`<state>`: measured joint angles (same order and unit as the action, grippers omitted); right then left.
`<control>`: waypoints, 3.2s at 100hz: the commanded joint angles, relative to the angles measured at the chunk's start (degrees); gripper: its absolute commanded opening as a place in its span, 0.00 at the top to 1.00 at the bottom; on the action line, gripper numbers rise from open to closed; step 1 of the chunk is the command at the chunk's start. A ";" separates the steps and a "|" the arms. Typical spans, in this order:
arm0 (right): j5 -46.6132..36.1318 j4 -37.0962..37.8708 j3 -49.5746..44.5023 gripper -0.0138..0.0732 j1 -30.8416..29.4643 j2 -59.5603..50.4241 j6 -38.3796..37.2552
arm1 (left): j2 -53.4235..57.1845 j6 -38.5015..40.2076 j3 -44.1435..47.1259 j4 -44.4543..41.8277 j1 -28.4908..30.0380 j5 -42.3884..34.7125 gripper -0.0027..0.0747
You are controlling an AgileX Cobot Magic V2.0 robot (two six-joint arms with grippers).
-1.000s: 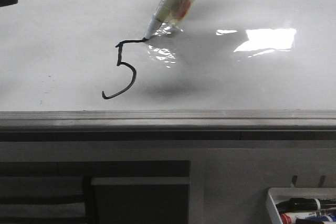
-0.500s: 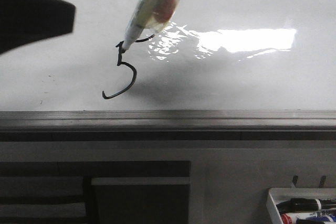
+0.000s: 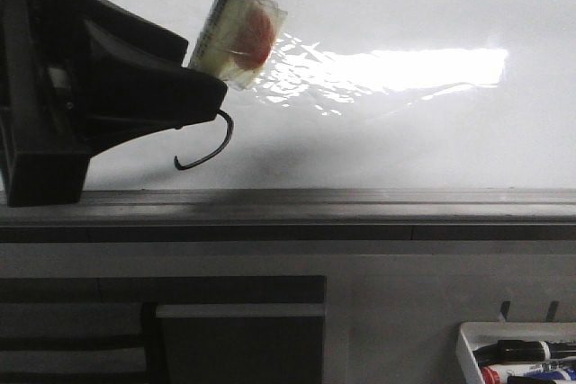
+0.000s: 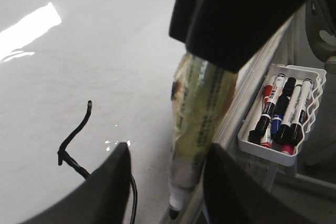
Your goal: Write number 5 on whiteboard
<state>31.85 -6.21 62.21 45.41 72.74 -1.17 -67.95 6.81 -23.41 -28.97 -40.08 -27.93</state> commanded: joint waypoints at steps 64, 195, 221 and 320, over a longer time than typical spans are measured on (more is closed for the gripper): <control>-6.54 -0.85 1.58 0.47 0.17 -1.35 0.70 | 0.06 1.29 -1.79 1.10 -0.48 -4.03 0.99; -7.64 3.75 1.48 0.32 -2.76 -5.87 0.70 | 2.11 12.32 -10.86 37.59 8.98 32.09 0.62; -7.64 3.75 1.48 0.32 -2.76 -5.87 0.70 | 7.63 12.32 -10.86 37.26 8.98 32.91 0.60; -33.37 6.21 -44.77 0.91 -2.76 -46.54 0.70 | 50.95 11.97 12.38 24.31 8.72 22.64 0.99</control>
<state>1.02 -0.85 18.39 42.97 29.25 -0.97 -17.21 18.73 -10.48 -4.39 -31.32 0.00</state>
